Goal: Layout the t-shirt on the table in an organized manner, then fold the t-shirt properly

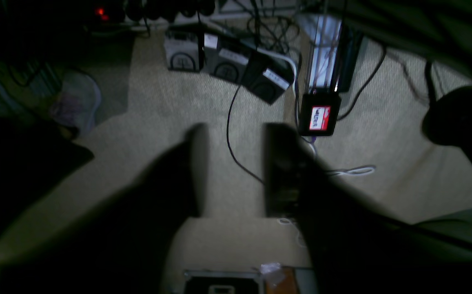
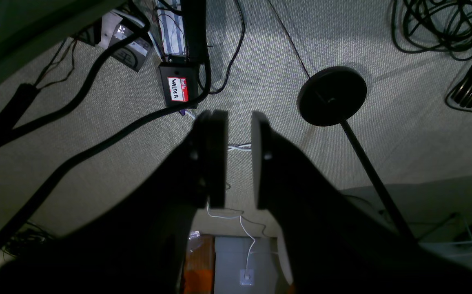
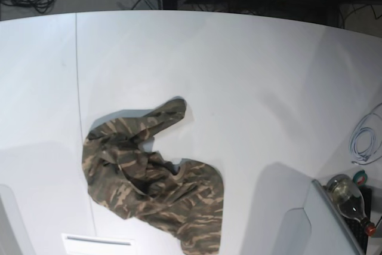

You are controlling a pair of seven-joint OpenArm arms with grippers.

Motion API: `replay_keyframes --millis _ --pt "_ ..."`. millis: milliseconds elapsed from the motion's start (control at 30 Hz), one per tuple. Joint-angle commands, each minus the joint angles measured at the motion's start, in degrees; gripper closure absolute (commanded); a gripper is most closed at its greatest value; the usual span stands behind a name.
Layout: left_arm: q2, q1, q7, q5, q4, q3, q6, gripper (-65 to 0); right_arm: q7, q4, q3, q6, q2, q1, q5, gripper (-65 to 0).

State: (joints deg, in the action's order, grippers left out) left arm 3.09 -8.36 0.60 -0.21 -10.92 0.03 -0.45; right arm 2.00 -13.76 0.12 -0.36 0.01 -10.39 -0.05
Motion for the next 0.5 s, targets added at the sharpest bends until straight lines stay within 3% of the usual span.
replay_keyframes --millis 0,200,233,300,467 --pt "0.20 -0.39 -0.12 0.25 -0.03 -0.08 0.05 0.0 0.24 -0.09 0.10 0.32 0.21 -0.38 0.19 -9.9" --pt "0.29 -0.47 -0.12 0.25 0.06 -0.08 0.05 0.0 0.33 -0.18 -0.16 0.32 0.21 -0.38 0.01 -9.5" --pt "0.29 -0.47 -0.12 0.25 0.06 -0.08 0.05 0.0 0.33 -0.18 -0.16 0.32 0.21 -0.46 0.10 -8.6" --pt "0.29 -0.47 -0.12 0.25 0.06 -0.08 0.05 0.0 0.07 -0.18 0.10 0.32 0.21 -0.46 0.10 -0.6" --pt "0.29 -1.18 -0.12 0.87 -0.03 0.63 0.05 0.0 -0.20 0.00 0.10 0.32 0.30 -0.38 0.01 -0.5"
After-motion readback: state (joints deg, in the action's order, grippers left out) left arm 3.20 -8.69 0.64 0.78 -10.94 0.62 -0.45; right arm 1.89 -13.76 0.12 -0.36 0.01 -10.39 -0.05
